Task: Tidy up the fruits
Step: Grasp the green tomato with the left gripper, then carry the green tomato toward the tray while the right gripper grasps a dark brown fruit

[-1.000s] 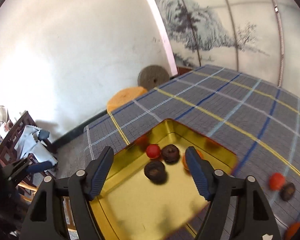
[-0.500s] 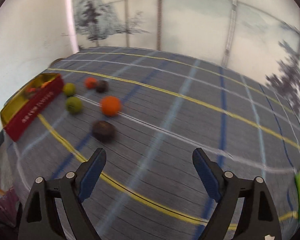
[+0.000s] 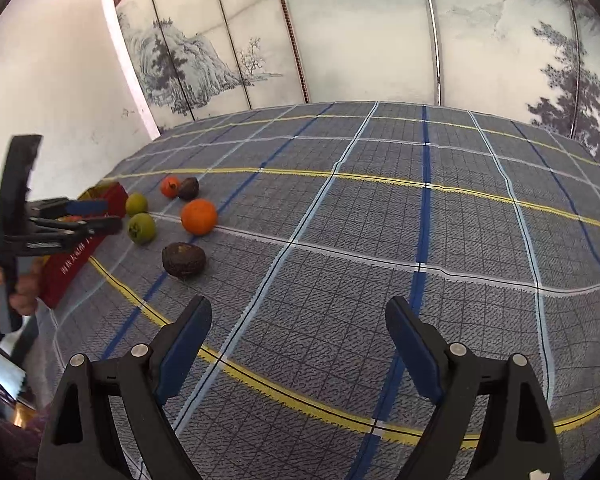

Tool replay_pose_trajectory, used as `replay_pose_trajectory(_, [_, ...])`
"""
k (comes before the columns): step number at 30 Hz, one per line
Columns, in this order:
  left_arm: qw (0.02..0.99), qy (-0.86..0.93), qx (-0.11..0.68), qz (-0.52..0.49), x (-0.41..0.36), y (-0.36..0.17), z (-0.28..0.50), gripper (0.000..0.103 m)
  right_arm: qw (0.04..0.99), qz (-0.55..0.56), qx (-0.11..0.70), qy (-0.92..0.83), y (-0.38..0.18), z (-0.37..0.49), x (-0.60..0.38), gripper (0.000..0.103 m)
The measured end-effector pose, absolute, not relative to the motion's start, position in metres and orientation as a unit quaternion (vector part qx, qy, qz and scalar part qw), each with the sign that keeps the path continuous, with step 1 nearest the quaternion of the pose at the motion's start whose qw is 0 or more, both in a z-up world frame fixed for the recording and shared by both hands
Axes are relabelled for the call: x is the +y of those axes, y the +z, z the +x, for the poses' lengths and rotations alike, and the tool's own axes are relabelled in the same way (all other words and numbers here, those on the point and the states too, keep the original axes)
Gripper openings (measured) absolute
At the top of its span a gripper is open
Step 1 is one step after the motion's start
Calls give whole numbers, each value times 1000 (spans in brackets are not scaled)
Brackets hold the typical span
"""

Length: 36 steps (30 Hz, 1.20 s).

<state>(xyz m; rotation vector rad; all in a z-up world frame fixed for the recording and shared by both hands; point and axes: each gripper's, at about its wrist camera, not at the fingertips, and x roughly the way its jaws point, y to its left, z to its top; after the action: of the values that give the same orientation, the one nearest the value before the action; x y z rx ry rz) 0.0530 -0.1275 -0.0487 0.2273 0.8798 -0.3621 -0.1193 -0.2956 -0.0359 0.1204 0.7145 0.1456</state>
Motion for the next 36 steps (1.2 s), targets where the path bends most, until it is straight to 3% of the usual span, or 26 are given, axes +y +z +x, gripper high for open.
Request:
replay_pose_trajectory(5, [875, -166, 440, 112, -135, -68, 72, 65, 934, 63, 343, 81, -34, -119, -295, 88])
replay_pose_trajectory(8, [863, -189, 460, 90, -136, -80, 77, 35, 933, 59, 345, 85, -34, -119, -292, 90])
replay_pose_trajectory(19, [869, -183, 459, 25, -116, -53, 39, 35, 925, 72, 354, 117, -28, -106, -283, 90])
replay_pose_trajectory(25, [875, -177, 450, 15, -101, -24, 17, 36, 911, 10, 362, 197, -8, -55, -234, 89])
replay_pose_trajectory(27, [877, -175, 448, 10, -97, -19, 13, 36, 901, -2, 376, 216, -11, -36, -220, 84])
replay_pose_trajectory(36, [885, -170, 433, 15, -86, -3, 1, 36, 881, -41, 408, 238, -29, 7, -188, 83])
